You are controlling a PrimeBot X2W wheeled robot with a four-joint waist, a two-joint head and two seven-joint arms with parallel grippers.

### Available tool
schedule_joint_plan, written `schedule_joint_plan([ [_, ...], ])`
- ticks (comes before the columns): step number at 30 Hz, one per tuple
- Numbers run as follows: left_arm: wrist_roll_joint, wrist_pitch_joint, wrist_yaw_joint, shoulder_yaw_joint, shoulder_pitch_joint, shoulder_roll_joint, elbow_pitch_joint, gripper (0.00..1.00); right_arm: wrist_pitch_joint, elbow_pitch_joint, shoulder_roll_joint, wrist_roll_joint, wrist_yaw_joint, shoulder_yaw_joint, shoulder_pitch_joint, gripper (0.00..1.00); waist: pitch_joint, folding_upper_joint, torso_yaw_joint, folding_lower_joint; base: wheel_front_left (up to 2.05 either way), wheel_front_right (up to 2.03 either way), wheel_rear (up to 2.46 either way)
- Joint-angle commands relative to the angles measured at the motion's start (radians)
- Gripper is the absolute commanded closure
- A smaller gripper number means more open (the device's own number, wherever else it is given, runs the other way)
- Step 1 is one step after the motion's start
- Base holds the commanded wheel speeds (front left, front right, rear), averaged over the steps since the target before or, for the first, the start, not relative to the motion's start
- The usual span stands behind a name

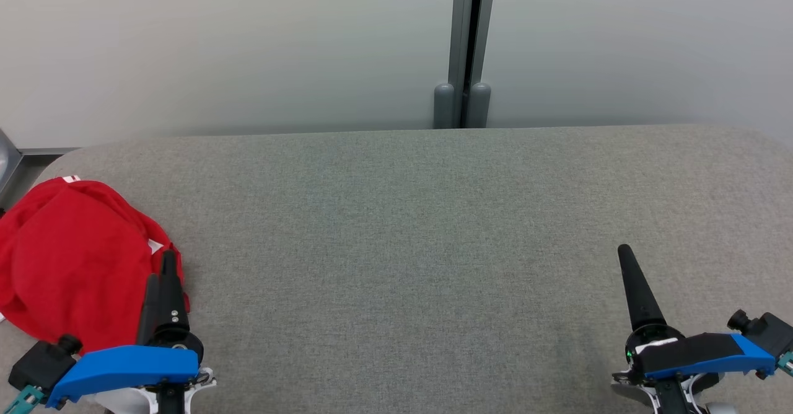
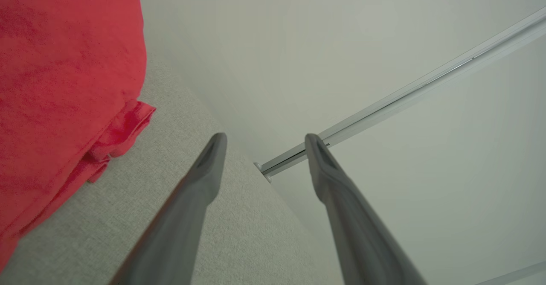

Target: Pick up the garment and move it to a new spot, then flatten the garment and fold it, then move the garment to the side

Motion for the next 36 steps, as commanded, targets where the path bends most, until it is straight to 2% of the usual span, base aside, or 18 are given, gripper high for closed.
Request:
schedule_joint_plan([
  [1,0.049,-0.012,0.003,-0.006,-0.031,0.009,-0.024,0.0,-0.013,-0.02,-0.007,-0.043,0.001,0.008,-0.033,0.0,0.0,0.0,0.001,-0.0002,0.0,0.0,0.0],
  [19,0.408,-0.071,0.021,-0.049,-0.033,0.016,-0.043,0.0,-0.072,-0.032,-0.009,-0.309,0.002,0.056,-0.055,0.0,0.001,0.0,0.007,-0.0002,0.0,0.0,0.0],
  [36,0.613,-0.118,0.045,-0.079,-0.04,0.034,-0.017,0.0,-0.118,-0.001,-0.011,-0.549,0.002,0.074,-0.071,0.0,-0.001,0.0,0.015,-0.0002,0.0,0.0,0.0],
])
